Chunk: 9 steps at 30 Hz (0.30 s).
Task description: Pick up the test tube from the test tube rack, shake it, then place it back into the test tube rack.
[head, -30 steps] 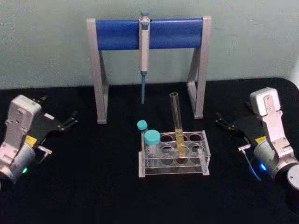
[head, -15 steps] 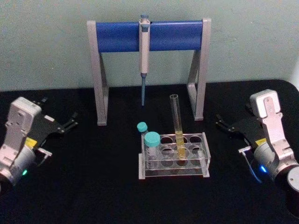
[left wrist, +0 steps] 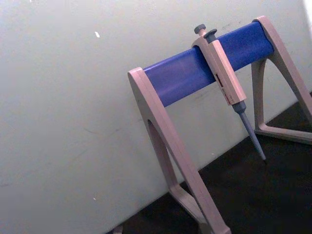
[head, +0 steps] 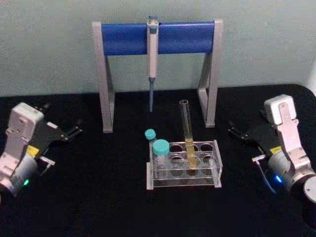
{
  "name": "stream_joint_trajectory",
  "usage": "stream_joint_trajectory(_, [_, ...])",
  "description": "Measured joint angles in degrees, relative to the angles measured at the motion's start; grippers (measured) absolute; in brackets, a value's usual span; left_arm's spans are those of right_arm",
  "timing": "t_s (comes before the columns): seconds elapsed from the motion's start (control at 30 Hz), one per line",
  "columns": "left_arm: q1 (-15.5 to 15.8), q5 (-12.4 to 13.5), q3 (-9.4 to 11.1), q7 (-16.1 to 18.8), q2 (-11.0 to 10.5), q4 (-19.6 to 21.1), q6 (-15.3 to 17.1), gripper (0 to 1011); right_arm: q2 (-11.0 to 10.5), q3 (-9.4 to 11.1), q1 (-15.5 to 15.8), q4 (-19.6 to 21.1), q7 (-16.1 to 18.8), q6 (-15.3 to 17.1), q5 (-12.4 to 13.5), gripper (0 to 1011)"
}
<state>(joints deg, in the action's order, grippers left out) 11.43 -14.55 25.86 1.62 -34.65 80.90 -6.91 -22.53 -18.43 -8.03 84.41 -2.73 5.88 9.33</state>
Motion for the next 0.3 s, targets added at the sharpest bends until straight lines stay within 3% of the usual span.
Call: stream_joint_trajectory(0.3, [0.0,0.0,0.0,0.0,0.0,0.0,0.0,1001,0.0,0.0,0.0,0.0,0.0,0.0,0.0,1000])
